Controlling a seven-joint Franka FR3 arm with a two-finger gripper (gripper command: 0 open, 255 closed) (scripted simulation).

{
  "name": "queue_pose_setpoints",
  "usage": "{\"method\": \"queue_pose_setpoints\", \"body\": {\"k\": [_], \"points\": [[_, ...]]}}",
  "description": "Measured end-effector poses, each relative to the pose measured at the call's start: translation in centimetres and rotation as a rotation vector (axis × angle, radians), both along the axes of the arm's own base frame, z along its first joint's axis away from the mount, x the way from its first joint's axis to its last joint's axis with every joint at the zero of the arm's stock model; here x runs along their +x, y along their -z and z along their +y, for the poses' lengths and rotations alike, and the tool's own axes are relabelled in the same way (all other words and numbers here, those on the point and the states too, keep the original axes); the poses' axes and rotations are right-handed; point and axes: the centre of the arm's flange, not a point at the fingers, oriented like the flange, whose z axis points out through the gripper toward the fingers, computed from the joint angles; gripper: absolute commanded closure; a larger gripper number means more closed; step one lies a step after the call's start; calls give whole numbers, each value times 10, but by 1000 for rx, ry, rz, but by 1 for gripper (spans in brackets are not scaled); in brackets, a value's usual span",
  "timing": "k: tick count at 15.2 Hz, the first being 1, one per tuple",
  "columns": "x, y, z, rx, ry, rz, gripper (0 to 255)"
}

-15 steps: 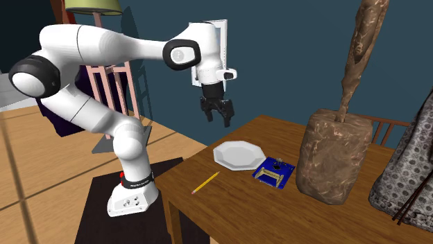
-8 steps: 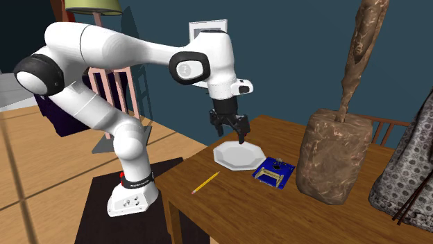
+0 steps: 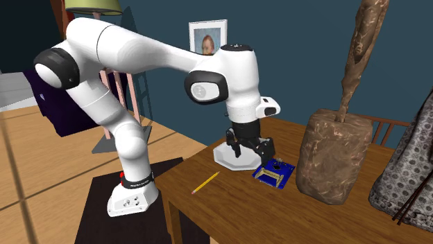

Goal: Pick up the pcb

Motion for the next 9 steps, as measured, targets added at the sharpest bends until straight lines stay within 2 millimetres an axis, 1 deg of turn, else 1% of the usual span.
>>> {"method": "queue_pose_setpoints", "body": {"k": [1, 3, 9], "points": [[4, 4, -8, 0, -5, -3, 0], [6, 11, -15, 0, -9, -6, 0], [7, 42, -16, -1, -11, -6, 0]]}}
